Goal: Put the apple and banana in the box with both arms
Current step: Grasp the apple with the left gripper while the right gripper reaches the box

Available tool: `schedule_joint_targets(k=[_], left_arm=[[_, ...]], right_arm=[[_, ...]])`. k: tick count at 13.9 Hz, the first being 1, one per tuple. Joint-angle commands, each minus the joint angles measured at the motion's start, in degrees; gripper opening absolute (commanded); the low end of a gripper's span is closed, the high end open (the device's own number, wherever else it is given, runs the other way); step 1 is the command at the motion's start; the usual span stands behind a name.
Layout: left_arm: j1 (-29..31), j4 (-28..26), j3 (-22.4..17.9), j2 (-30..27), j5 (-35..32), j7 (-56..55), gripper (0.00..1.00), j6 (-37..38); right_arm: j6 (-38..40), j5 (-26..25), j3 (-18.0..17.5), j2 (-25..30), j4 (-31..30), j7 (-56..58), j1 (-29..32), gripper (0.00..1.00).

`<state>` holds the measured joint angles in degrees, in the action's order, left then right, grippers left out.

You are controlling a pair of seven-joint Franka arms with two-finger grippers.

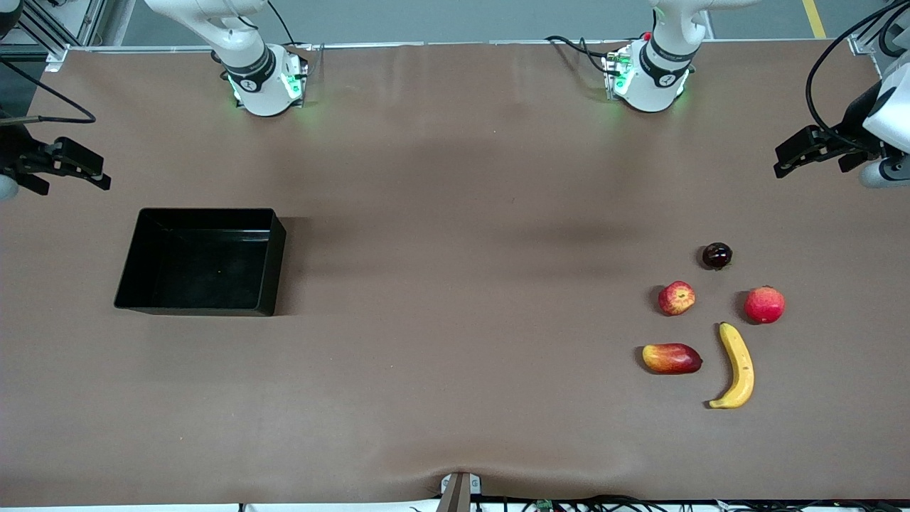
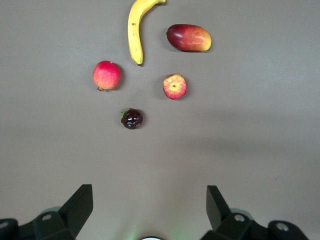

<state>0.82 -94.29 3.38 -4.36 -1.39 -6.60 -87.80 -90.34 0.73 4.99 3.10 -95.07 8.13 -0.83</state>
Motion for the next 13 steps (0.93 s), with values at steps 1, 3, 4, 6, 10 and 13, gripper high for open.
schedule_joint_targets(k=[1, 3, 4, 6, 10, 13], left_arm=[[0.1, 0.7, 0.2, 0.1, -0.8, -0.7, 1.0, 1.0], [0.1, 0.9, 0.1, 0.3, -0.8, -0.7, 1.0, 1.0], [0.1, 1.1, 0.1, 0.8, -0.7, -0.6, 1.0, 1.0], [0.1, 1.5, 0.1, 1.9, -0.7, -0.6, 1.0, 1.0], [-0.1, 0.7, 0.2, 7.7, -0.7, -1.0, 1.0, -1.7], [0.5, -2.9, 0.1, 11.5, -0.6, -1.0, 1.0, -8.9]], right_arm=[[1.0, -0.4, 0.0, -0.9, 2.8, -0.9, 0.0, 1.0], [1.1, -0.4, 0.0, -1.3, 2.6, -0.9, 0.2, 1.0], [1.0, -0.3, 0.0, -1.7, 2.9, -1.0, 0.4, 1.0], [1.0, -0.2, 0.0, -3.2, 3.0, -1.0, 0.3, 1.0], [1.0, -1.1, 0.0, -8.9, 3.8, -0.9, 0.9, 1.0], [0.4, -0.5, 0.0, -13.9, 4.1, -0.4, 4.0, 1.0]])
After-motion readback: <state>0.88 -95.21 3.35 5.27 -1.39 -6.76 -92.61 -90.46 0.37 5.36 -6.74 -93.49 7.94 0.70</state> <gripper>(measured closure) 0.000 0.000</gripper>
